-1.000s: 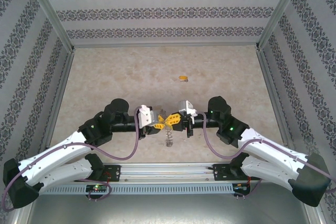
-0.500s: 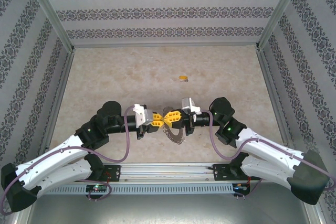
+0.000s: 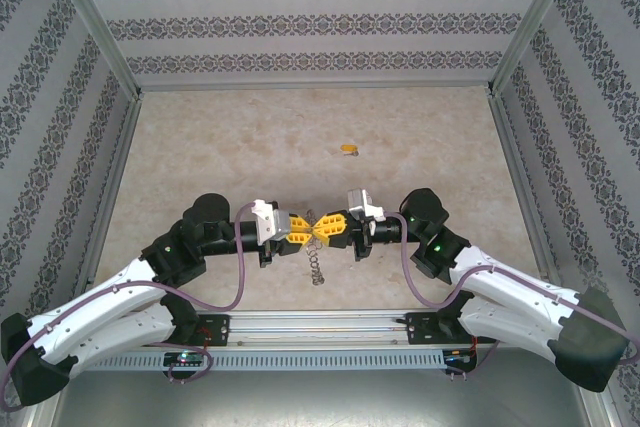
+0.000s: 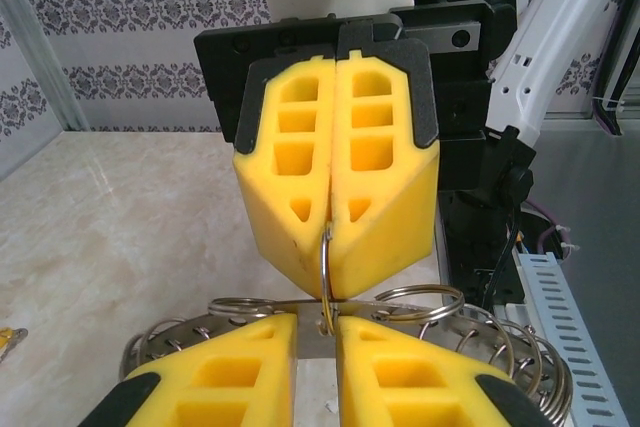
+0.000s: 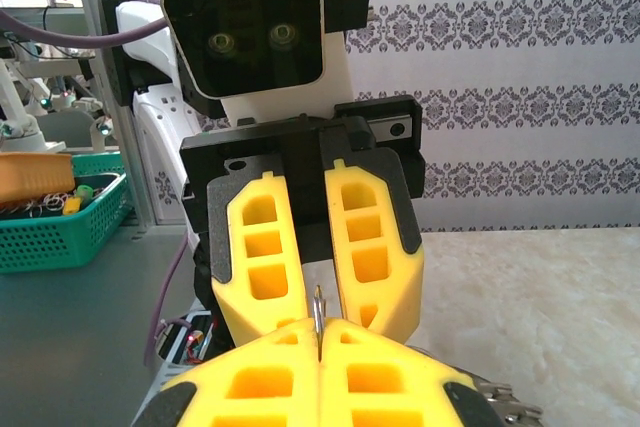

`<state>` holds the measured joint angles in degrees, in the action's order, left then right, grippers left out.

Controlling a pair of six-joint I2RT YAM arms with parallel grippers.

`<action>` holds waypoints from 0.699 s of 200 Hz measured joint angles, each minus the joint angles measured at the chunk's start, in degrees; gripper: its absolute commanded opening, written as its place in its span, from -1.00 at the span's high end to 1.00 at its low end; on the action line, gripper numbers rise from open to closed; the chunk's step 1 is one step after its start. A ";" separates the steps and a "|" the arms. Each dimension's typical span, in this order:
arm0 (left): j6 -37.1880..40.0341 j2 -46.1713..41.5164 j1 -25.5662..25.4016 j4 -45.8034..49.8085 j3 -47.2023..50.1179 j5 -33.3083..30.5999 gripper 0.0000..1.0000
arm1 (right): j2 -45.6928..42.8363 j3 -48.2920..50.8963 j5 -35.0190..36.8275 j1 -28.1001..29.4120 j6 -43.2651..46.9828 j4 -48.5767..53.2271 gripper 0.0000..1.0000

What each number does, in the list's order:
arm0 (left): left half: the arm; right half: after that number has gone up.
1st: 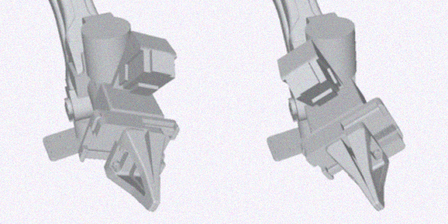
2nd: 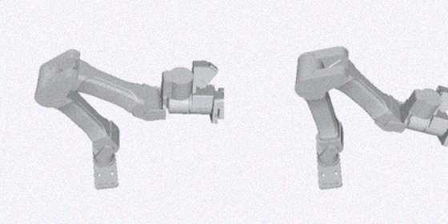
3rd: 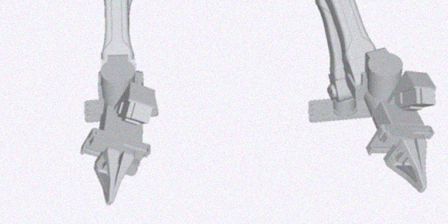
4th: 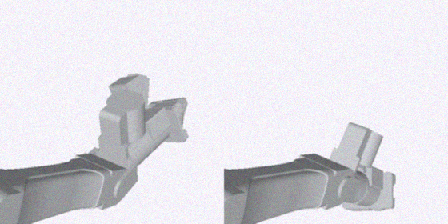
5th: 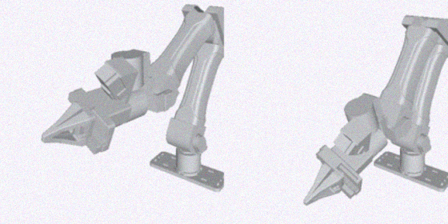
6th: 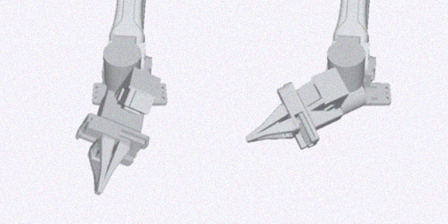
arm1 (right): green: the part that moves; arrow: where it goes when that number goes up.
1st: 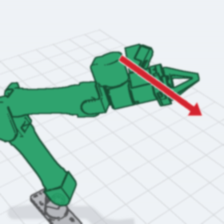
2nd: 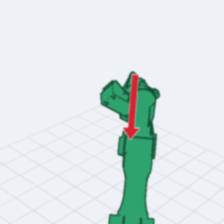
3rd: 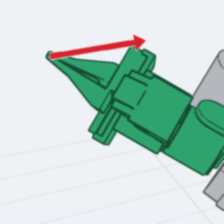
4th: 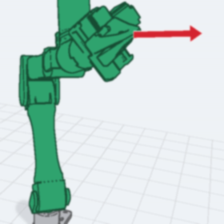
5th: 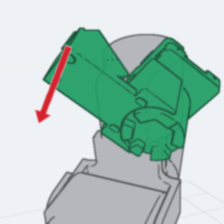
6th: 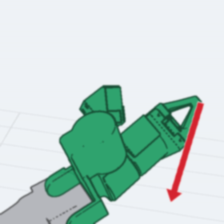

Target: Put the keys on the keyring

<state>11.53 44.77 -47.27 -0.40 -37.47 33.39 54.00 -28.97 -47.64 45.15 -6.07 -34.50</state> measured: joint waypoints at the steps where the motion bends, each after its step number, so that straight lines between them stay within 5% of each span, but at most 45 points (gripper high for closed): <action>1: 0.00 -0.02 0.00 0.00 0.00 0.00 0.61 | -0.02 0.00 0.00 0.00 0.00 0.00 1.00; 127: 1.09 0.22 0.02 1.73 -0.24 0.83 1.00 | 0.92 0.37 -0.26 -0.04 0.42 0.52 1.00; 140: 1.53 0.22 0.02 2.62 -0.61 0.68 1.00 | 0.90 0.37 -0.24 -0.04 0.66 0.90 0.80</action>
<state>13.06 44.99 -47.24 2.22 -38.09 34.06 54.89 -28.60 -47.88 45.10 -5.41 -33.61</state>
